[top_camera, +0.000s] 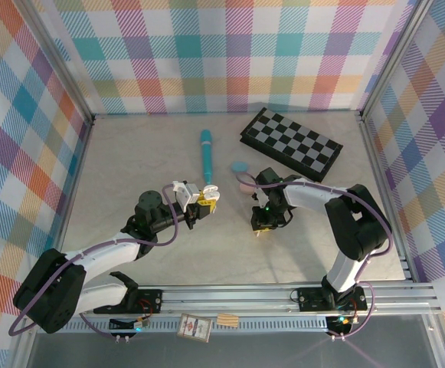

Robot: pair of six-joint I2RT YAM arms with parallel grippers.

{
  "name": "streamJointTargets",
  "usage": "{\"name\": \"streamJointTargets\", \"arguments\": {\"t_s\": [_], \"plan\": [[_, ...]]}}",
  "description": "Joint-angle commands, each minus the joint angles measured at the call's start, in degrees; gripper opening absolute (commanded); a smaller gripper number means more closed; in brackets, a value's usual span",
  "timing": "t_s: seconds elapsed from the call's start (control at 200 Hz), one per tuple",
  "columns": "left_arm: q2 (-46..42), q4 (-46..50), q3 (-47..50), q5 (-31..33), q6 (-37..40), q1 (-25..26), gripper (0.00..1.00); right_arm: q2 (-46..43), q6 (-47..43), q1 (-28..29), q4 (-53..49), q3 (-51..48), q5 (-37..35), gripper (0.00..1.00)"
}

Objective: Insert the wireless bluetooth earbuds into the charging case

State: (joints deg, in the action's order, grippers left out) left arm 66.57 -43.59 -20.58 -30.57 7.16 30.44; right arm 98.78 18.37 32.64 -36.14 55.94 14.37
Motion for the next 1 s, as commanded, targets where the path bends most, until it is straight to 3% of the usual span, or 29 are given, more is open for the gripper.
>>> {"name": "streamJointTargets", "arguments": {"t_s": [0.0,0.255,0.545,0.995], "plan": [[-0.43,-1.08,-1.31,-1.41,0.77,-0.55,0.00,-1.63,-0.38,0.18,-0.85,-0.56,-1.10,0.20],[2.54,-0.19,-2.69,-4.48,0.14,0.32,0.00,-11.26,-1.15,0.20,-1.66,0.06,-4.35,0.19],[9.75,-1.10,-6.43,-5.60,-1.68,4.22,0.00,-20.77,-4.19,3.16,-5.57,8.09,-7.32,0.19],[16.60,-5.80,-9.75,-4.79,-6.88,8.15,0.00,-22.37,-6.24,7.96,-4.73,15.85,-10.02,0.18]]}}
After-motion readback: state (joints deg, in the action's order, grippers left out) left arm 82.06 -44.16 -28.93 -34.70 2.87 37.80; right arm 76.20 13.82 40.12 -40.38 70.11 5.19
